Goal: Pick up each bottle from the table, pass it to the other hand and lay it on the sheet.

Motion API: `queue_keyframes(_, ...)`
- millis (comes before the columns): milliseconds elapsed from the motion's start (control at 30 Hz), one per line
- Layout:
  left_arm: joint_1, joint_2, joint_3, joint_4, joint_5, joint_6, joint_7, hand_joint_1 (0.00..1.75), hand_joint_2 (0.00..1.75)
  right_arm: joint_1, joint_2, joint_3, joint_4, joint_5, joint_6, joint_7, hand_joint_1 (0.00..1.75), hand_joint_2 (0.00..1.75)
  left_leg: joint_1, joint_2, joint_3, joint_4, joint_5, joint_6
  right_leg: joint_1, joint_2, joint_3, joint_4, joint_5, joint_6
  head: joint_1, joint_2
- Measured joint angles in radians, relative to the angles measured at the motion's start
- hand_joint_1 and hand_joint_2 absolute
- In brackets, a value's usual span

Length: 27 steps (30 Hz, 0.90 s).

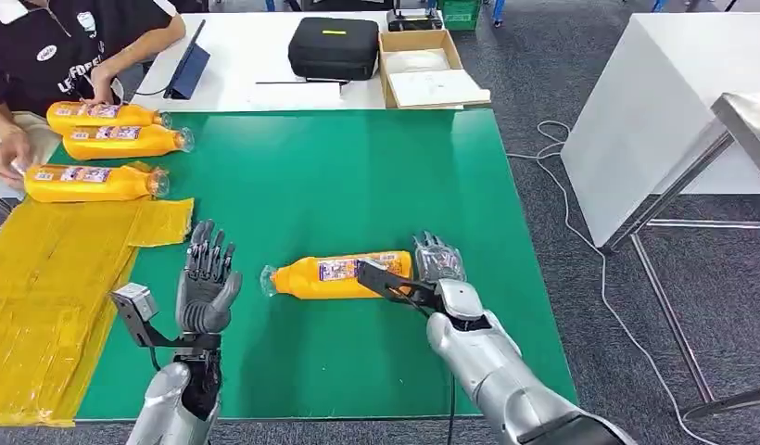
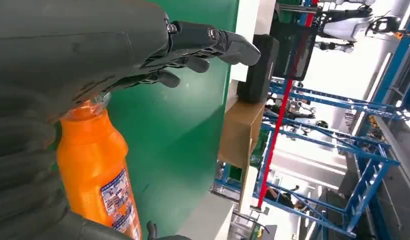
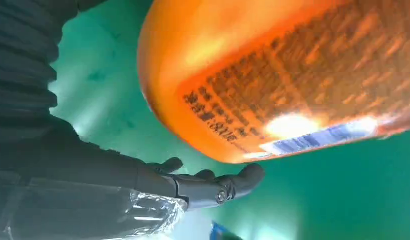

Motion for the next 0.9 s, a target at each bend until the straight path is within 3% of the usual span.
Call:
queue_keyframes(267, -0.006, 0.001, -0.003, 0.015, 0.0, 0.0, -0.001, 0.0, 1.75, -0.002, 0.0, 0.022, 0.004, 0.008, 0.0, 0.007, 0.0, 1.75, 0.0, 0.0, 0.0, 0.0, 0.0, 0.0, 0.0, 0.0, 0.0, 0.0, 0.0, 0.0, 0.0, 0.0)
queue_keyframes(400, -0.006, 0.001, -0.004, 0.016, 0.0, 0.008, -0.002, 0.0, 1.75, -0.007, 0.002, 0.057, 0.008, 0.103, 0.001, 0.058, 0.0, 1.75, 0.0, 0.0, 0.0, 0.0, 0.0, 0.0, 0.0, 0.0, 0.001, 0.0, 0.0, 0.0, 0.0, 0.0)
queue_keyframes(600, -0.005, 0.001, -0.006, 0.016, 0.001, 0.013, -0.006, 0.0, 1.75, -0.008, 0.008, 0.149, 0.012, 0.264, -0.03, 0.129, 0.0, 1.75, 0.0, 0.0, 0.0, 0.0, 0.0, 0.0, 0.0, 0.0, 0.001, 0.0, 0.0, 0.0, 0.0, 0.0)
queue_keyframes(900, 0.008, 0.001, -0.007, 0.017, -0.005, 0.009, -0.019, 0.0, 1.75, -0.008, 0.004, 0.392, 0.012, 0.282, -0.187, 0.181, 0.0, 1.75, 0.0, 0.0, 0.0, 0.0, 0.0, 0.0, 0.0, 0.0, 0.0, 0.0, 0.0, 0.0, 0.0, 0.0)
